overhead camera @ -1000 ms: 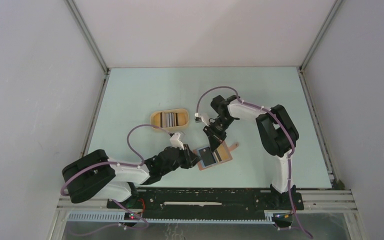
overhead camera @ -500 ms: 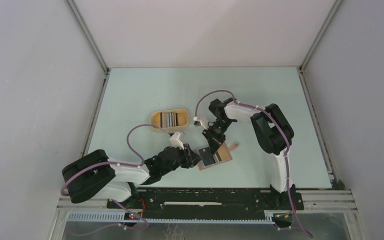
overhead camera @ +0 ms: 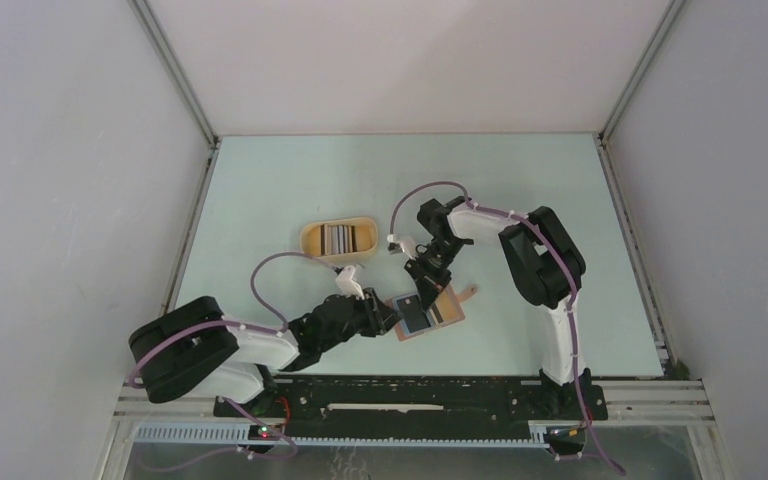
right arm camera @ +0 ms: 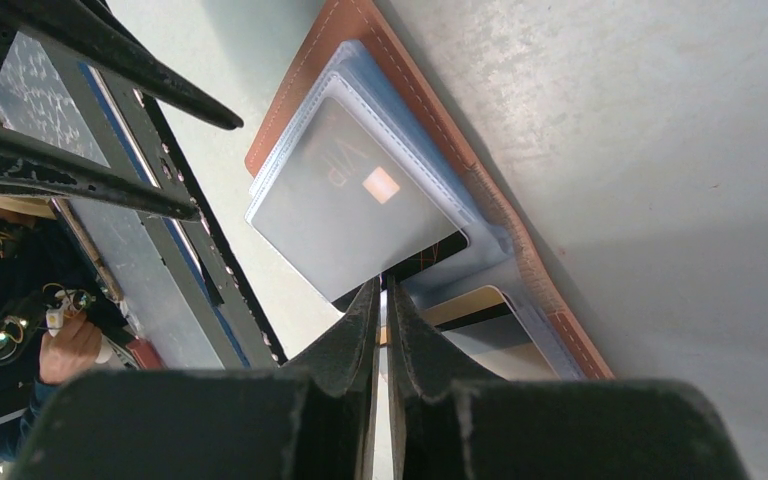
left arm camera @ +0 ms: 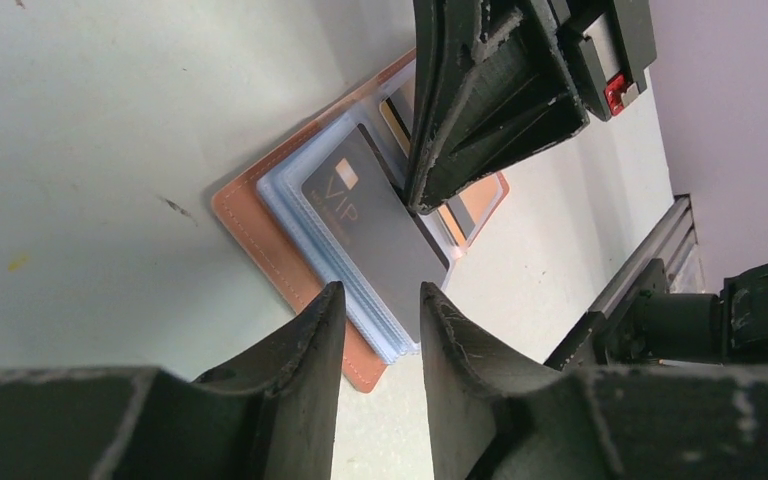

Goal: Put the credit cards into the card holder
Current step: Insert the credit card into the card holder.

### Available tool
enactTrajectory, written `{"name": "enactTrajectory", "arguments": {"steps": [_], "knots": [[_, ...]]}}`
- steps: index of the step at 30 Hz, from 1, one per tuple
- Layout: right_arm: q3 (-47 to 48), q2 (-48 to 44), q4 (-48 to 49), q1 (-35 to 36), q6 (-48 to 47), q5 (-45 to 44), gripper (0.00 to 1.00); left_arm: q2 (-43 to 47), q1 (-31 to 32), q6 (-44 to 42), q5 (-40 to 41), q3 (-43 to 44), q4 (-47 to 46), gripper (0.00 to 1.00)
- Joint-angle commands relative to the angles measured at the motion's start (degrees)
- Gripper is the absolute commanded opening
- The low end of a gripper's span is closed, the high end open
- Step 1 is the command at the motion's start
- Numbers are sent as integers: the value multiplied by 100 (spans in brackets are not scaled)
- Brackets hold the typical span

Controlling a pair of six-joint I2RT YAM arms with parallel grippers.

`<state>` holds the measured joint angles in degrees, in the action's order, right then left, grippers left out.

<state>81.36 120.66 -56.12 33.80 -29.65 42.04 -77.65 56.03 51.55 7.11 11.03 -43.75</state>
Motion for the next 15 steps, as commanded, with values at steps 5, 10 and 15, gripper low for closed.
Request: {"name": "enactTrajectory", "arguments": {"steps": [5,10,15], "knots": [[161,132,-14,39,9,-170,13,27,-154,272,109,-157,-327,41],[169,132,-31,34,2,-146,13,-22,-339,295,63,-59,-355,44],[175,110,-46,39,-13,-127,13,-159,-555,271,-44,-4,-562,46]]}}
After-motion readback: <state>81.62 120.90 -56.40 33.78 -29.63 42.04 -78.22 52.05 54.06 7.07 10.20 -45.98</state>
